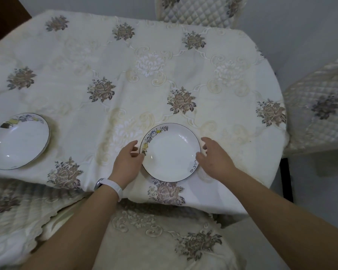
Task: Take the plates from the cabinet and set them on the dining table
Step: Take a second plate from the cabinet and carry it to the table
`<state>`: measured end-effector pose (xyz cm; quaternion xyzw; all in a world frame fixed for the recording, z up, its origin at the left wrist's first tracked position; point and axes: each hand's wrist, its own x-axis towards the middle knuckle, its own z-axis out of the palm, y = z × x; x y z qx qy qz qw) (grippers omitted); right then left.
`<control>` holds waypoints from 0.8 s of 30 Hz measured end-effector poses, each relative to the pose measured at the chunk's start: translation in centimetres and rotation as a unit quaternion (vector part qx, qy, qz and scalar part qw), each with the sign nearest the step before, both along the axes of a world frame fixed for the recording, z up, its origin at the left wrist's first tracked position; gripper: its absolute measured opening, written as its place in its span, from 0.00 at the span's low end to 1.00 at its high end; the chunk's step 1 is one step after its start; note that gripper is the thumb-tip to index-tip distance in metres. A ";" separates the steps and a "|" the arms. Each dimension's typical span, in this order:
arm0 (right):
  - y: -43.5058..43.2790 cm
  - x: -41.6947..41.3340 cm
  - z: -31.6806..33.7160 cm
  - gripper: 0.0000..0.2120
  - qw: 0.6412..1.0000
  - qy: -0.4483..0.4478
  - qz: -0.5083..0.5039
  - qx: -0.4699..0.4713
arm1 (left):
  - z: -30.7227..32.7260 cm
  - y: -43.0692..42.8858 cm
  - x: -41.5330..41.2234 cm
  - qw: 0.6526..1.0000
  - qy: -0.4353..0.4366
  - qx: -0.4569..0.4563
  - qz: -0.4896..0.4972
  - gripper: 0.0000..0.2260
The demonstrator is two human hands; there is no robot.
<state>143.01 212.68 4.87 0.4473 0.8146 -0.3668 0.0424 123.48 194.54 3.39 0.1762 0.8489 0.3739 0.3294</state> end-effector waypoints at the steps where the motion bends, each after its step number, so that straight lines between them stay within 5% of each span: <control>1: -0.4 0.5 0.5 0.26 1.000 -0.002 0.010 0.021 | 0.5 -0.9 0.2 1.000 0.018 -0.007 -0.012 0.22; 9: -6.2 1.4 5.6 0.22 0.954 0.008 0.248 0.166 | 6.7 -7.9 4.3 0.974 0.186 -0.050 -0.120 0.23; 18: -13.4 0.5 10.7 0.25 0.881 0.101 0.405 0.223 | 12.9 -17.5 11.6 0.915 0.368 -0.152 -0.073 0.23; 24: -21.3 -1.3 13.2 0.22 0.823 0.146 0.494 0.239 | 15.4 -26.6 14.2 0.897 0.392 -0.202 0.004 0.24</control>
